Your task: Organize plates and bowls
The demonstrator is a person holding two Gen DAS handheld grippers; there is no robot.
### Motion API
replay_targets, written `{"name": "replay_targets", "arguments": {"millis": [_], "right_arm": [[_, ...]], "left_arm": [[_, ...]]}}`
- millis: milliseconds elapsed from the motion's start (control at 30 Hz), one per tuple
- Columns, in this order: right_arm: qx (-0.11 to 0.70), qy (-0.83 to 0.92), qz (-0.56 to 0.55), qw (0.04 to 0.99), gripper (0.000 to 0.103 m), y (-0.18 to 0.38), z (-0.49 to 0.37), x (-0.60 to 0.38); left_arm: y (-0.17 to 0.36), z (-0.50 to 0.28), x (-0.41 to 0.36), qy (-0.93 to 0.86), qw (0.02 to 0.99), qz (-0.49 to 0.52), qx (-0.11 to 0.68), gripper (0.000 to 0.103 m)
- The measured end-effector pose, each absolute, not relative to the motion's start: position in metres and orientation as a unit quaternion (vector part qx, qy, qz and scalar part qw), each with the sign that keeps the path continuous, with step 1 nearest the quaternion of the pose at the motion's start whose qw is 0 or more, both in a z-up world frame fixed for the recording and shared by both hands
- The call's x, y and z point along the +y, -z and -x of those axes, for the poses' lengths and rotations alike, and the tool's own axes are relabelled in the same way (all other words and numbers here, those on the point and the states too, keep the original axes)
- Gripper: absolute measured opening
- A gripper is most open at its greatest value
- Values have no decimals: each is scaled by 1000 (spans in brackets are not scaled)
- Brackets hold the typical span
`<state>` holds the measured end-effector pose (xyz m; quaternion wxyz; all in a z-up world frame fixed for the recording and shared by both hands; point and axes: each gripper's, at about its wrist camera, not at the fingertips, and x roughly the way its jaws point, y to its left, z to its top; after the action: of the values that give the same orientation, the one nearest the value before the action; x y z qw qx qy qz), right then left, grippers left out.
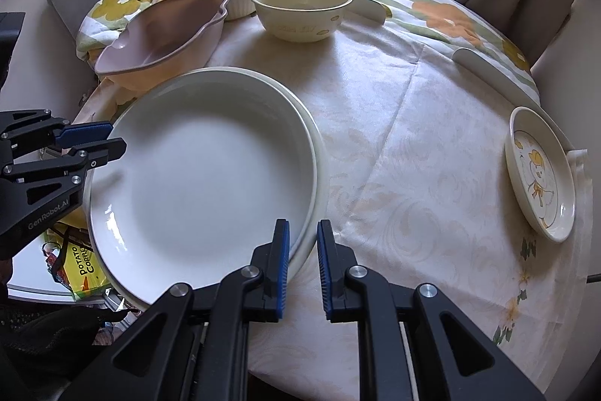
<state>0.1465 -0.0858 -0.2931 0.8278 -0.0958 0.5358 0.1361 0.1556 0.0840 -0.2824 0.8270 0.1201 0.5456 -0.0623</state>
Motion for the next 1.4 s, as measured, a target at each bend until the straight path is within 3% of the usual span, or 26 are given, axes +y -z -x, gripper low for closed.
{"name": "replay_targets", "arguments": {"millis": [167, 400, 433, 467, 500, 533, 567, 600, 633, 967, 1233, 1333, 1400], "right_arm": [[524, -132, 71, 839, 14, 280, -144, -91], [480, -113, -11, 870, 14, 228, -130, -121], [472, -105, -24, 875, 14, 221, -126, -127], [461, -94, -39, 882, 14, 213, -121, -134], [450, -83, -51, 888, 23, 206, -117, -140], [438, -69, -62, 894, 34, 198, -111, -148], [429, -55, -71, 899, 71, 191, -107, -155], [421, -42, -80, 903, 99, 185, -101, -163], [411, -32, -90, 907, 101, 179, -95, -172], [403, 107, -120, 901, 101, 148, -67, -270], [426, 116, -238, 865, 101, 203, -114, -352], [439, 112, -280, 847, 90, 234, -134, -369], [446, 114, -302, 835, 74, 254, -147, -380]], "left_arm": [[268, -155, 91, 69, 834, -102, 538, 17], [191, -144, 82, 117, 883, -82, 448, 18], [178, -142, 78, 131, 891, -80, 428, 19], [168, -141, 75, 142, 897, -81, 411, 30], [159, -140, 68, 151, 903, -86, 393, 45], [152, -141, 60, 158, 909, -94, 375, 91], [145, -141, 53, 162, 915, -101, 355, 102], [139, -140, 44, 176, 921, -107, 329, 103], [134, -142, 34, 195, 920, -115, 319, 103], [117, -217, -94, 374, 845, -120, 362, 103], [168, -315, -182, 422, 774, -111, 459, 102], [201, -345, -208, 418, 755, -130, 488, 93], [222, -361, -220, 414, 743, -137, 508, 84]]}}
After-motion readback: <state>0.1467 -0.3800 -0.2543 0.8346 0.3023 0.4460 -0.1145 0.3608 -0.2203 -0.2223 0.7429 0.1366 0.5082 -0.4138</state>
